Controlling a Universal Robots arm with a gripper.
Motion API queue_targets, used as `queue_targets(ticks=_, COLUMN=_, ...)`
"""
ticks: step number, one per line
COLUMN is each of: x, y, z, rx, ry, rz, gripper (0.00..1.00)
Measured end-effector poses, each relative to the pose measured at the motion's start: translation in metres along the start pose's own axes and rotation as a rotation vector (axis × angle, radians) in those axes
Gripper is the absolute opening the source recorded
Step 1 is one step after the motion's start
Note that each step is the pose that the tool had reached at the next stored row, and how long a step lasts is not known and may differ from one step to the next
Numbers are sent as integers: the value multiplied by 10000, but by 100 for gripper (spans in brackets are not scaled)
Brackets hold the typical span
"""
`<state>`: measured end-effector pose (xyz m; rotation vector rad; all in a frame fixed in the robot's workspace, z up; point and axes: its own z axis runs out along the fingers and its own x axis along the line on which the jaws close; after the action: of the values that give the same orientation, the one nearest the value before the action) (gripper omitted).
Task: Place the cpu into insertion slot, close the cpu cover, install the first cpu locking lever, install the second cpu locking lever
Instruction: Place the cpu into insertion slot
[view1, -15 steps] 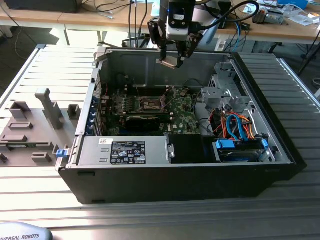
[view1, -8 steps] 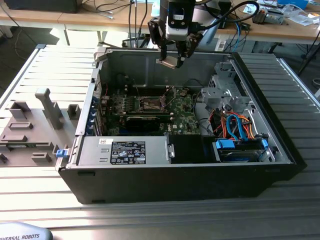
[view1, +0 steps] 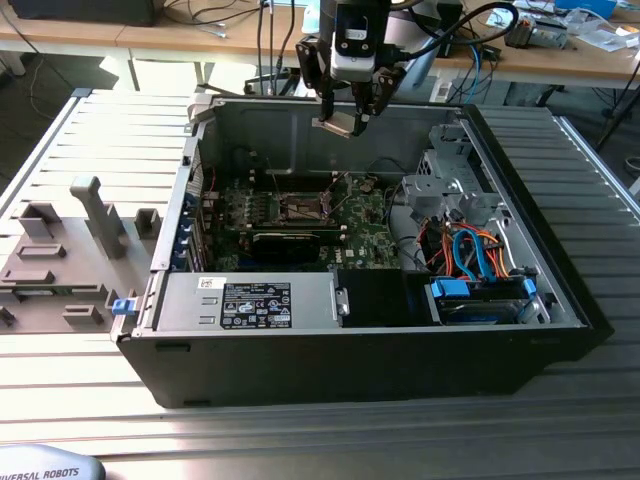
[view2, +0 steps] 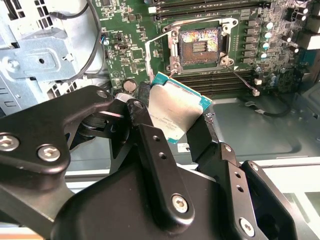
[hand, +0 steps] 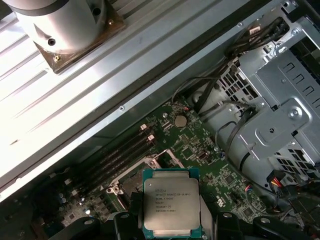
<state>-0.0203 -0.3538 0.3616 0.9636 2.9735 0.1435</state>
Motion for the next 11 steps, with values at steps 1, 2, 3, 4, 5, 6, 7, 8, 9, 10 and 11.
queue_targets(ticks=1, x=0, y=0, z=0, rx=0, ry=-1, rz=13, gripper=54)
queue_targets(ticks=2, x=0, y=0, z=0, rx=0, ry=-3, rz=30, gripper=54)
queue_targets(ticks=3, x=0, y=0, z=0, rx=-1, ry=-3, rz=41, gripper=54)
queue_targets(ticks=4, x=0, y=0, z=0, rx=-1, ry=-6, rz=61, gripper=54)
queue_targets(ticks=5, x=0, y=0, z=0, rx=-1, ry=-7, rz=73, gripper=54)
queue_targets(ticks=6, x=0, y=0, z=0, rx=-1, ry=-8, rz=85, gripper=54)
queue_targets(ticks=7, x=0, y=0, z=0, rx=-2, ry=-9, rz=97, gripper=54)
queue_targets(ticks=8, x=0, y=0, z=0, rx=-2, ry=-10, rz=109, gripper=54)
queue_targets(ticks=9, x=0, y=0, z=1, rx=-3, ry=-12, rz=130, gripper=54)
queue_targets(ticks=10, x=0, y=0, z=0, rx=-2, ry=-14, rz=150, gripper=54)
queue_targets(ticks=11, x=0, y=0, z=1, rx=-3, ry=-15, rz=161, gripper=54)
